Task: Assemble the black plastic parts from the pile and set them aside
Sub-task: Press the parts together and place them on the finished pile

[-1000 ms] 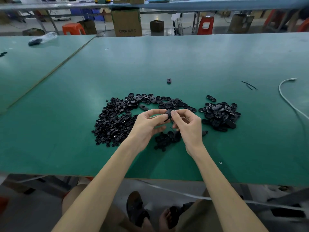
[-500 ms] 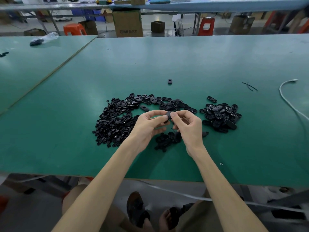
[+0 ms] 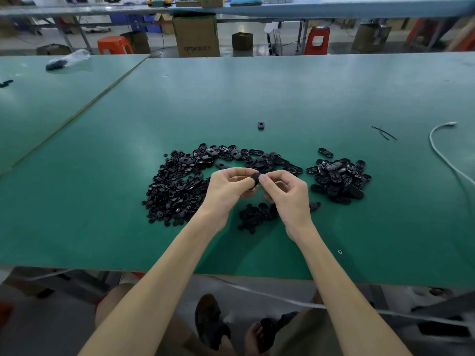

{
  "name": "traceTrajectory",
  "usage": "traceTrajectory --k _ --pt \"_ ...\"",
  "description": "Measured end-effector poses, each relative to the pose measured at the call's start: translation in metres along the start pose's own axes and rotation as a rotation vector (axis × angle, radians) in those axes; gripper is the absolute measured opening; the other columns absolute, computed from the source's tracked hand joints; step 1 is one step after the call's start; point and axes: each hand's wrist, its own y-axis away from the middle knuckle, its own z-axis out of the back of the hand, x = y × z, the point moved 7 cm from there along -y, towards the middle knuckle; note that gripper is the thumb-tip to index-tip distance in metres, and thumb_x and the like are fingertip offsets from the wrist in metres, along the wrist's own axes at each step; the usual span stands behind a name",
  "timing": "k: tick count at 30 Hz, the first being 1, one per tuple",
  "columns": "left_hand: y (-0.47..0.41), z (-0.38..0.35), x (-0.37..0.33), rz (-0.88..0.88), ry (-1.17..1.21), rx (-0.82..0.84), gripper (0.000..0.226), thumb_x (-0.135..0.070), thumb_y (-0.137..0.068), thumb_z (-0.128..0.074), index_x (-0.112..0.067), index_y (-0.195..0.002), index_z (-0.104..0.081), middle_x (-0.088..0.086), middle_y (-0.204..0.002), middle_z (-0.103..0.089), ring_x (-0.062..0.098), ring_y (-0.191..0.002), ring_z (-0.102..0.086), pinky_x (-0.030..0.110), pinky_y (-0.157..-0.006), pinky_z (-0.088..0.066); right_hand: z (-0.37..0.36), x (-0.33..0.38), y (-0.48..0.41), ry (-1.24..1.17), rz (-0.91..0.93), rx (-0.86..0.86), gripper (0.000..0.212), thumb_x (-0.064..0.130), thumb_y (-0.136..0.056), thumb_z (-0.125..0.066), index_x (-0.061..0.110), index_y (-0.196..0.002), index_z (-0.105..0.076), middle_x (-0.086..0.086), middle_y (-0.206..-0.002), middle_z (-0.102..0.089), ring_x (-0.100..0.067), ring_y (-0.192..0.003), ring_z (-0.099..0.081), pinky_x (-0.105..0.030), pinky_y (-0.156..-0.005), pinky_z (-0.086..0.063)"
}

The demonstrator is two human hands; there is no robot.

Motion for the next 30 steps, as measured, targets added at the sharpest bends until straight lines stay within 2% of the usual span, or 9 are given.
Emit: traceTrajectory --k 3,8,13,18,21,25,27,30 --pt "-0.001 0.001 -0.002 -0.012 -0.02 -0.007 0.015 0.008 -0.09 -0.068 -0.004 -0.095 -0.075 0.008 -0.082 -0.076 0.018 -0.075 -0.069 0.034 -0.087 -0.062 0.0 -0.001 0.0 -0.001 -0.002 0.006 0.011 0.018 -0.094 -0.077 0.016 -0.084 -0.076 -0.012 -0.081 -0.075 -0.019 -0.071 -0.064 -0.048 -0.071 -0.056" --pt "0.0 0.002 -0.002 -0.013 0.025 0.06 0.018 0.004 -0.088 -0.075 0.0 -0.105 -0.075 0.013 -0.092 -0.078 0.022 -0.084 -0.074 0.034 -0.087 -0.063 0.004 -0.001 0.0 -0.047 -0.017 -0.018 0.011 0.022 -0.095 -0.076 0.019 -0.085 -0.075 -0.001 -0.071 -0.071 -0.013 -0.061 -0.062 -0.027 -0.058 -0.049" --pt "0.003 0.004 0.002 -0.004 0.056 0.108 0.018 0.002 -0.088 -0.076 -0.002 -0.107 -0.075 0.015 -0.098 -0.078 0.022 -0.088 -0.074 0.034 -0.084 -0.063 0.002 0.0 0.0 -0.01 0.004 -0.014 0.012 0.027 -0.095 -0.075 0.021 -0.084 -0.075 0.001 -0.063 -0.067 -0.013 -0.06 -0.06 -0.025 -0.058 -0.047" --pt "0.002 0.005 0.0 -0.012 0.033 0.063 0.018 0.005 -0.089 -0.074 0.003 -0.107 -0.074 0.013 -0.092 -0.078 0.019 -0.081 -0.073 0.032 -0.082 -0.063 0.002 0.0 0.001 -0.022 -0.011 -0.003 0.012 0.02 -0.096 -0.076 0.017 -0.085 -0.075 0.005 -0.071 -0.07 -0.01 -0.06 -0.063 -0.019 -0.057 -0.048" --pt "0.002 0.002 -0.006 -0.037 -0.033 0.043 0.015 0.003 -0.09 -0.074 -0.002 -0.104 -0.075 0.009 -0.091 -0.079 0.016 -0.082 -0.073 0.033 -0.081 -0.063 0.002 0.001 0.002 -0.041 -0.011 -0.025 0.011 0.02 -0.098 -0.074 0.018 -0.087 -0.076 0.003 -0.075 -0.073 -0.011 -0.06 -0.064 -0.018 -0.056 -0.048" --pt "-0.001 -0.005 -0.024 -0.15 -0.145 -0.026 0.014 -0.001 -0.09 -0.076 -0.012 -0.097 -0.076 0.003 -0.088 -0.08 0.01 -0.081 -0.074 0.034 -0.08 -0.062 0.003 -0.001 0.0 -0.047 -0.014 -0.054 0.01 0.019 -0.103 -0.067 0.017 -0.097 -0.074 0.005 -0.079 -0.074 -0.01 -0.06 -0.064 -0.02 -0.056 -0.049" --pt "-0.004 -0.018 -0.038 -0.242 -0.255 -0.041 0.014 -0.004 -0.088 -0.077 -0.015 -0.096 -0.077 -0.001 -0.085 -0.08 0.008 -0.079 -0.074 0.028 -0.075 -0.06 0.002 -0.002 -0.001 -0.027 -0.025 -0.044 0.01 0.018 -0.104 -0.064 0.016 -0.099 -0.072 0.006 -0.076 -0.073 -0.009 -0.06 -0.062 -0.02 -0.056 -0.048" --pt "-0.006 -0.054 -0.052 -0.313 -0.404 0.039 0.014 -0.009 -0.086 -0.08 -0.02 -0.096 -0.078 -0.009 -0.082 -0.079 0.004 -0.078 -0.075 0.019 -0.069 -0.059 -0.002 -0.003 -0.003 0.06 -0.034 0.0 0.015 0.007 -0.102 -0.061 0.013 -0.092 -0.069 0.009 -0.065 -0.066 -0.007 -0.056 -0.055 -0.02 -0.054 -0.044"
